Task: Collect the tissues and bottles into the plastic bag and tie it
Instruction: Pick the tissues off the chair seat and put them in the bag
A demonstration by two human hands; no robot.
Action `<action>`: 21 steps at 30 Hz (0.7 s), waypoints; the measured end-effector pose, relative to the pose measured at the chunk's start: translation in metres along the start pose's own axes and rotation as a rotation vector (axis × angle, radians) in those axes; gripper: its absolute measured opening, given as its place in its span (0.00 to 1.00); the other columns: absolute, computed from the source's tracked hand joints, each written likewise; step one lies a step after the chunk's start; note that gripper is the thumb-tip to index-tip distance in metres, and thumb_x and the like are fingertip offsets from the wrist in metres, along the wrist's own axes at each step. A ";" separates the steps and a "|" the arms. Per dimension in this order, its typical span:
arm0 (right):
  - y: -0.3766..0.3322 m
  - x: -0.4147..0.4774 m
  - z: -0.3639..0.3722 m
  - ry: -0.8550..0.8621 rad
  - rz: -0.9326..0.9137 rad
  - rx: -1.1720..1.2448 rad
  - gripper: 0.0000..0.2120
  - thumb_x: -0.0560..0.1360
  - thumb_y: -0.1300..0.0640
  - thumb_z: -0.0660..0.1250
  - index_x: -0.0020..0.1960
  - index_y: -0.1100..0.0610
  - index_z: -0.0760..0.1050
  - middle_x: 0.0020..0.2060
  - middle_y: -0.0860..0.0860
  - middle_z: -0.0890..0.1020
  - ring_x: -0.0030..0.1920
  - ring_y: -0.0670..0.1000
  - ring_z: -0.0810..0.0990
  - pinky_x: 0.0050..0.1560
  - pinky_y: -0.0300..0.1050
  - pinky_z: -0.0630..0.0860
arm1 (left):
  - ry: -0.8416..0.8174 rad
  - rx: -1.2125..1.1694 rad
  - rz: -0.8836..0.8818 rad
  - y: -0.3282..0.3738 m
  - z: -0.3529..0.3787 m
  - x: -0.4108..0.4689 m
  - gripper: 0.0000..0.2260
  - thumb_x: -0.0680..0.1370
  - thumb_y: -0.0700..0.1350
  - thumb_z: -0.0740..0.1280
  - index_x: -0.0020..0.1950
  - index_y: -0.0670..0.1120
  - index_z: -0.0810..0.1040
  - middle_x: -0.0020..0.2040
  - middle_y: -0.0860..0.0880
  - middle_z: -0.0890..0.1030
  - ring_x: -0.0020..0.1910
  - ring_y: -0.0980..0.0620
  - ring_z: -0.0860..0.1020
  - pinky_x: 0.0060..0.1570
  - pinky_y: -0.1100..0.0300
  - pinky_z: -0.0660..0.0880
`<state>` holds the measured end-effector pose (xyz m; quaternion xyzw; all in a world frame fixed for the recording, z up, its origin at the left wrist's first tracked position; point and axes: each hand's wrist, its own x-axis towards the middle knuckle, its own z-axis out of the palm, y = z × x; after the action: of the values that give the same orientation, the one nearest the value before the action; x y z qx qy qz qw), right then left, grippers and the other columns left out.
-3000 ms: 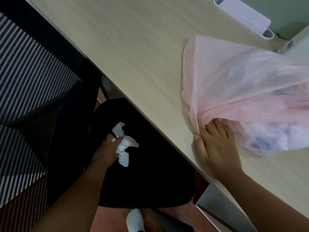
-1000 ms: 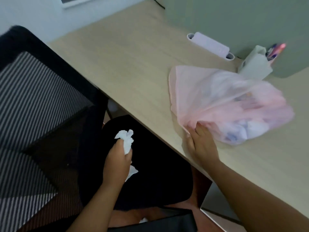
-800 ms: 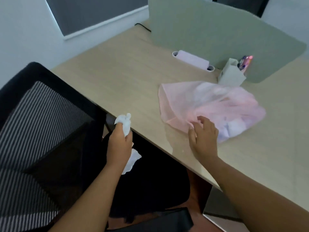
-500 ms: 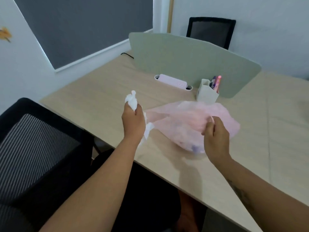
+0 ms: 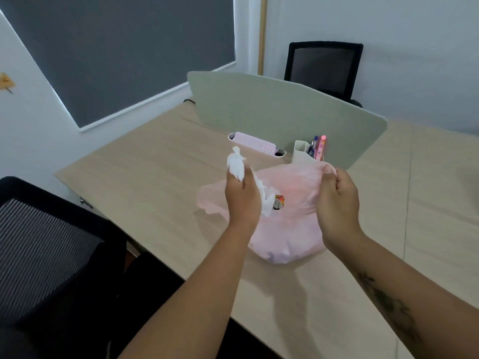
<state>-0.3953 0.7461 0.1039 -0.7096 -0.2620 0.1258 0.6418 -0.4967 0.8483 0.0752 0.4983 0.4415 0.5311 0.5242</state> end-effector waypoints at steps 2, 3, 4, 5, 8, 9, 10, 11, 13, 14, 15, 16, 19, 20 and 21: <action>-0.003 0.012 -0.002 -0.007 -0.004 0.028 0.13 0.83 0.52 0.54 0.49 0.54 0.75 0.39 0.43 0.78 0.34 0.34 0.74 0.35 0.27 0.69 | -0.151 0.157 0.023 -0.017 0.006 -0.018 0.11 0.84 0.46 0.59 0.67 0.51 0.70 0.47 0.62 0.77 0.39 0.74 0.76 0.40 0.79 0.67; -0.005 0.017 -0.004 -0.012 -0.007 0.036 0.12 0.83 0.53 0.54 0.50 0.52 0.76 0.39 0.42 0.78 0.34 0.32 0.74 0.35 0.26 0.69 | -0.221 0.244 0.043 -0.026 0.007 -0.023 0.10 0.84 0.45 0.60 0.65 0.49 0.71 0.48 0.58 0.78 0.40 0.69 0.77 0.43 0.75 0.69; -0.006 0.020 -0.005 -0.018 -0.008 0.044 0.12 0.83 0.53 0.54 0.51 0.52 0.76 0.40 0.42 0.78 0.34 0.32 0.74 0.36 0.26 0.69 | -0.283 0.339 0.070 -0.034 0.007 -0.024 0.09 0.83 0.45 0.60 0.63 0.47 0.72 0.50 0.53 0.80 0.46 0.62 0.78 0.47 0.68 0.71; -0.007 0.023 -0.007 -0.025 -0.006 0.052 0.12 0.83 0.52 0.54 0.51 0.52 0.76 0.40 0.42 0.79 0.34 0.32 0.74 0.37 0.27 0.70 | -0.331 0.438 0.113 -0.042 0.007 -0.021 0.08 0.83 0.45 0.60 0.61 0.45 0.72 0.54 0.49 0.79 0.52 0.54 0.78 0.51 0.61 0.72; -0.008 0.032 -0.012 -0.063 0.013 0.064 0.13 0.83 0.52 0.54 0.51 0.53 0.77 0.40 0.43 0.80 0.38 0.39 0.76 0.38 0.31 0.71 | -0.392 0.587 0.164 -0.052 0.012 -0.005 0.07 0.82 0.43 0.61 0.58 0.43 0.72 0.54 0.41 0.75 0.56 0.42 0.75 0.55 0.52 0.71; -0.006 0.035 -0.014 -0.081 0.017 0.070 0.13 0.83 0.53 0.55 0.50 0.53 0.77 0.40 0.43 0.80 0.39 0.41 0.76 0.38 0.31 0.71 | -0.376 0.602 0.161 -0.050 0.016 0.001 0.08 0.82 0.43 0.62 0.59 0.42 0.72 0.55 0.40 0.74 0.57 0.42 0.74 0.56 0.53 0.70; -0.005 0.037 -0.016 -0.092 0.022 0.072 0.13 0.83 0.53 0.55 0.50 0.54 0.77 0.40 0.44 0.80 0.39 0.42 0.76 0.38 0.32 0.71 | -0.343 0.623 0.186 -0.046 0.021 0.006 0.10 0.82 0.43 0.62 0.61 0.40 0.72 0.57 0.39 0.73 0.58 0.41 0.73 0.57 0.53 0.70; -0.003 0.040 -0.018 -0.092 0.028 0.069 0.12 0.83 0.54 0.55 0.49 0.54 0.77 0.40 0.45 0.80 0.40 0.44 0.76 0.39 0.34 0.72 | -0.301 0.656 0.237 -0.046 0.025 0.011 0.11 0.81 0.43 0.63 0.61 0.39 0.72 0.58 0.38 0.73 0.59 0.40 0.73 0.59 0.51 0.69; 0.000 0.045 -0.020 -0.066 0.063 0.083 0.13 0.82 0.55 0.55 0.49 0.55 0.77 0.41 0.48 0.80 0.41 0.47 0.76 0.41 0.41 0.72 | -0.312 0.800 0.324 -0.050 0.032 0.017 0.14 0.80 0.44 0.65 0.62 0.37 0.72 0.59 0.36 0.72 0.58 0.36 0.71 0.59 0.45 0.69; 0.002 0.048 -0.020 -0.049 0.088 0.102 0.13 0.82 0.54 0.55 0.48 0.56 0.77 0.40 0.49 0.79 0.40 0.48 0.75 0.42 0.43 0.72 | -0.390 0.894 0.338 -0.053 0.033 0.015 0.16 0.80 0.44 0.65 0.64 0.37 0.71 0.60 0.35 0.71 0.58 0.36 0.70 0.59 0.44 0.68; 0.004 0.053 -0.019 -0.038 0.112 0.120 0.13 0.82 0.53 0.55 0.47 0.55 0.77 0.39 0.50 0.78 0.39 0.50 0.75 0.42 0.45 0.71 | -0.496 0.982 0.322 -0.059 0.033 0.013 0.18 0.80 0.46 0.65 0.66 0.38 0.70 0.62 0.36 0.70 0.59 0.35 0.69 0.61 0.43 0.67; 0.004 0.057 -0.019 -0.034 0.136 0.132 0.14 0.81 0.51 0.55 0.45 0.54 0.77 0.37 0.51 0.78 0.39 0.52 0.75 0.42 0.47 0.72 | -0.607 1.065 0.279 -0.064 0.031 0.011 0.20 0.81 0.49 0.63 0.70 0.40 0.68 0.65 0.37 0.68 0.62 0.36 0.67 0.63 0.44 0.65; 0.003 0.071 -0.018 -0.011 0.204 0.148 0.15 0.80 0.48 0.55 0.43 0.52 0.77 0.39 0.54 0.79 0.39 0.55 0.77 0.43 0.54 0.76 | -0.880 1.314 0.136 -0.080 0.023 0.016 0.26 0.82 0.57 0.56 0.78 0.48 0.59 0.79 0.43 0.55 0.77 0.39 0.54 0.74 0.45 0.54; 0.002 0.076 -0.018 0.006 0.226 0.154 0.15 0.81 0.49 0.55 0.44 0.52 0.76 0.40 0.54 0.80 0.40 0.54 0.77 0.45 0.54 0.78 | -0.956 1.362 0.079 -0.081 0.020 0.022 0.28 0.82 0.60 0.54 0.79 0.50 0.58 0.81 0.46 0.52 0.79 0.42 0.49 0.75 0.45 0.49; 0.001 0.080 -0.018 0.028 0.245 0.158 0.14 0.82 0.51 0.54 0.45 0.53 0.76 0.42 0.54 0.80 0.41 0.53 0.78 0.47 0.55 0.79 | -1.008 1.378 0.036 -0.078 0.016 0.027 0.30 0.79 0.64 0.52 0.79 0.53 0.58 0.81 0.48 0.52 0.79 0.47 0.47 0.76 0.45 0.46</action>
<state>-0.3191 0.7736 0.1178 -0.6852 -0.1539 0.2137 0.6791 -0.4701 0.8788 0.0019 0.8895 0.3720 -0.1330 0.2294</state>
